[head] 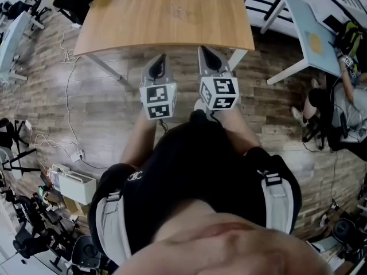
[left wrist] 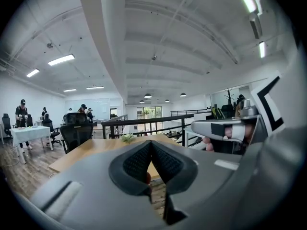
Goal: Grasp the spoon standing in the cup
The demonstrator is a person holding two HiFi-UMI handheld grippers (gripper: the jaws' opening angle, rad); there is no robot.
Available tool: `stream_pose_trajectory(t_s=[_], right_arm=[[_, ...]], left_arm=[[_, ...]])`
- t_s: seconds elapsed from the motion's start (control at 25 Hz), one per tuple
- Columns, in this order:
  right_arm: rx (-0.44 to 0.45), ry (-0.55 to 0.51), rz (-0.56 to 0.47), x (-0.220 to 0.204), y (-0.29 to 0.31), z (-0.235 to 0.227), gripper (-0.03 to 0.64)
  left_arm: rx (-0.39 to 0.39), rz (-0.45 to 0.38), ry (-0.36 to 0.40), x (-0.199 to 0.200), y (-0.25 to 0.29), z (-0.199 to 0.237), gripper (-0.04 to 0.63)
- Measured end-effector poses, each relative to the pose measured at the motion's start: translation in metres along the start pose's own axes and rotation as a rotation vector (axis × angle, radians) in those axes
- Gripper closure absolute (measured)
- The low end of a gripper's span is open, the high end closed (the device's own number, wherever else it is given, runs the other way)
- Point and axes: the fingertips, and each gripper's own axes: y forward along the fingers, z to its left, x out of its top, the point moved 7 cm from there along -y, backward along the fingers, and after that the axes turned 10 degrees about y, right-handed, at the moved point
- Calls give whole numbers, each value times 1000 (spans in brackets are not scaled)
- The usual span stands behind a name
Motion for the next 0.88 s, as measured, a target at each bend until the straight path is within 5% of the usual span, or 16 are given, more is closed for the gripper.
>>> stream_pose_trajectory(t_s=[0.48,0.88], right_arm=[[14,12,-18,51,95,-117,617],[82,95,22,61,178,-194,617]], left_arm=[[9,25,-15,39,152,-16,586],[84,129,4,42,248,-14,586]])
